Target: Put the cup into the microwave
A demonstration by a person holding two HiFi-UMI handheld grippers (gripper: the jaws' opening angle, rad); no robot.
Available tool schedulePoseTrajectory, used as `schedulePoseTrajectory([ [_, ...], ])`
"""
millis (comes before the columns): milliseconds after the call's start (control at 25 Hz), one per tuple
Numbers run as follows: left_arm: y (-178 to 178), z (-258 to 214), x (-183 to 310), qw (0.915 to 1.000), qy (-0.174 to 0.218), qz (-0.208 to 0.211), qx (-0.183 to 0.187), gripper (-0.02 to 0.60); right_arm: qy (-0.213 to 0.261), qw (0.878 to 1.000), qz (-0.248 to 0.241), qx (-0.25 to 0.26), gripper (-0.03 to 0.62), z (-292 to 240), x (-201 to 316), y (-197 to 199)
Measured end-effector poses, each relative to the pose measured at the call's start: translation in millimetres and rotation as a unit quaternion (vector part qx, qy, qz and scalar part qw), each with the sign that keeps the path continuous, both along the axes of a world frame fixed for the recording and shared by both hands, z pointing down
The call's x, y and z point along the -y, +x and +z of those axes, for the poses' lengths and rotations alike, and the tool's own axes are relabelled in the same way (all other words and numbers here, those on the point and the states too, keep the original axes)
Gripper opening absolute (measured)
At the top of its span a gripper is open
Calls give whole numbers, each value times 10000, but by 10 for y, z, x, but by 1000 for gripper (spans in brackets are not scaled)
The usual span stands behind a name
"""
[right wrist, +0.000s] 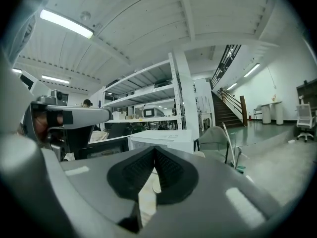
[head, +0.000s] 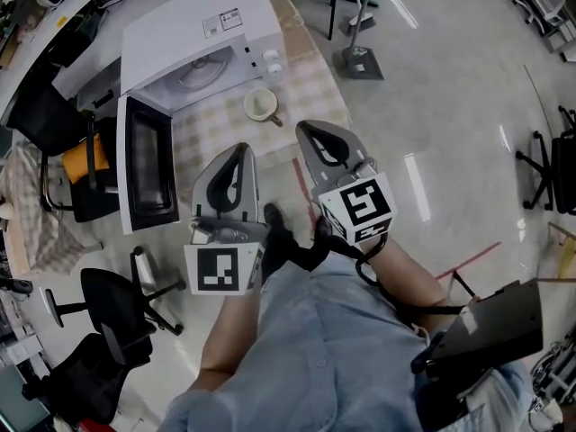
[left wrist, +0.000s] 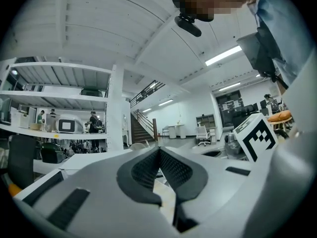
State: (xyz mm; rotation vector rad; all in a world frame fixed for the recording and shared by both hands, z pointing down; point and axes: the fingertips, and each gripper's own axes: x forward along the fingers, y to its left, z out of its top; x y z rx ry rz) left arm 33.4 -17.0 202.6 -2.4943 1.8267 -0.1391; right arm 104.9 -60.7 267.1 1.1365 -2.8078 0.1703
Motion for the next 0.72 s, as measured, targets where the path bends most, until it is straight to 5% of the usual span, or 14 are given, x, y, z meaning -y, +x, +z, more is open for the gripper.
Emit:
schedulePoseTrajectory([
  [720,-835,1498,913,9986,255,-223,-394,5,-115,9992,-177,-336,14,1846,783,-656],
])
